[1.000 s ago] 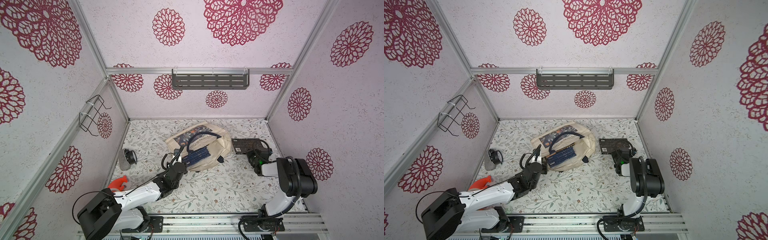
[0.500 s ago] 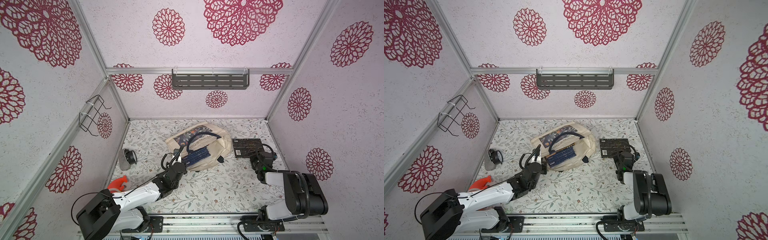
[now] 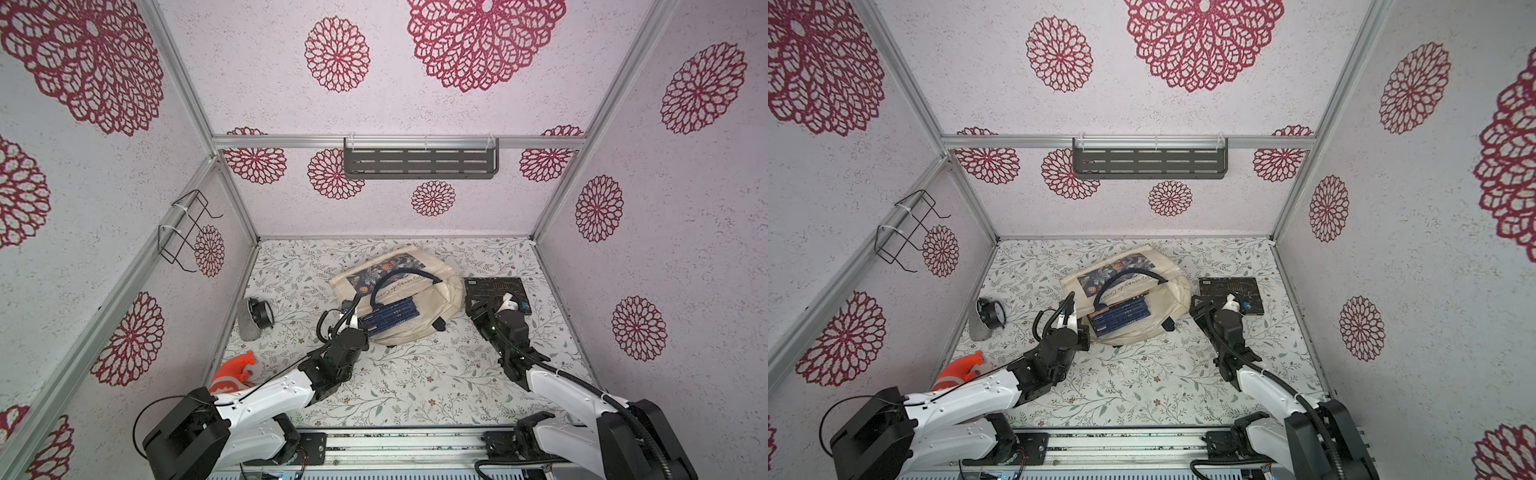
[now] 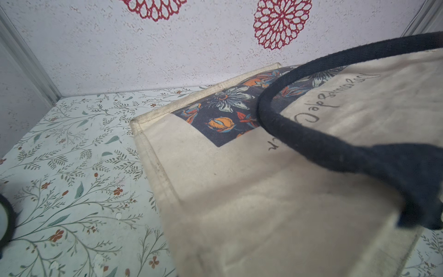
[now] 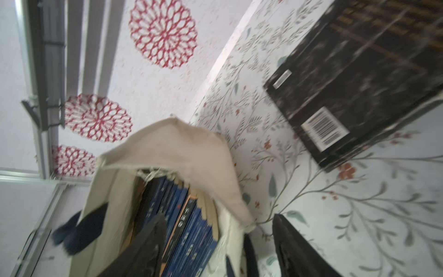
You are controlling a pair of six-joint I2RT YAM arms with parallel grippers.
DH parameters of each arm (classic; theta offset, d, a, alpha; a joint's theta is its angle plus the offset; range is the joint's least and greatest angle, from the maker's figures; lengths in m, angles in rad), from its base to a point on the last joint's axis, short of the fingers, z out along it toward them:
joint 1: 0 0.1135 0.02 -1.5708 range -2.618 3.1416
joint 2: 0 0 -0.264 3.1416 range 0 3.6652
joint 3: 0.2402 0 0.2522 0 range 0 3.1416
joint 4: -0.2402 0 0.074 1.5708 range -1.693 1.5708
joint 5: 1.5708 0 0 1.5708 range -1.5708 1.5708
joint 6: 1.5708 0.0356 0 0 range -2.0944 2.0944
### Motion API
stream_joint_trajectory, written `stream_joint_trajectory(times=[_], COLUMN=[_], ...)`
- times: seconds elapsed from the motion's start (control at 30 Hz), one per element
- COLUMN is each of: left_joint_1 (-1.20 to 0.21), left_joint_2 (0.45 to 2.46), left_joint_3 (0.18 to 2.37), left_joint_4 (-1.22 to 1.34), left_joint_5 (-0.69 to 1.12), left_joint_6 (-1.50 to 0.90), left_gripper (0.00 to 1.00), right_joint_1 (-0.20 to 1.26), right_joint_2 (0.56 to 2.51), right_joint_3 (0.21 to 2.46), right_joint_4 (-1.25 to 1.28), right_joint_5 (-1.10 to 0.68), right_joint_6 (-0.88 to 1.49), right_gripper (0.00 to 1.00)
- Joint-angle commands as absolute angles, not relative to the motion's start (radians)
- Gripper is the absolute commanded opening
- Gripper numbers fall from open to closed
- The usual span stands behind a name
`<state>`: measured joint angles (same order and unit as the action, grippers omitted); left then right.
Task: Take out the books from the canvas bag
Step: Pick up the book from the canvas bag.
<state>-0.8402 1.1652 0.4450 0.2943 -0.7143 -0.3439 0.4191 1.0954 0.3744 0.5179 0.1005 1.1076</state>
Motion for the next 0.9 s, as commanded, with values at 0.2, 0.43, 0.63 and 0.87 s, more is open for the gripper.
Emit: stream_joint_trajectory(times=[0.2, 0.43, 0.63, 0.87], left_joint_1=[-0.842, -0.842, -0.841, -0.842], left_joint_2=[1.106, 1.078, 1.074, 1.075], left_joint_3=[0.413, 0.388, 0.388, 0.388], left_joint_4=[0.398, 0.429, 0.431, 0.431], left_joint_5=[-0.696, -0.694, -0.681, -0.677], left_joint_6=[-0.348, -0.345, -0.344, -0.343], left_gripper=[0.0, 0.0, 0.0, 0.0], right_joint_1=[0.723, 0.788, 0.792, 0.792], right_joint_2=[1.179, 1.441, 1.586, 1.68], right_joint_3=[0.476, 0.61, 0.718, 0.795], right_joint_4=[0.596, 0.712, 0.732, 0.736], right_joint_5=[0.2, 0.118, 0.087, 0.135], right_joint_6=[1.091, 1.11, 1.098, 1.095], right_gripper=[0.63, 0.56, 0.54, 0.52])
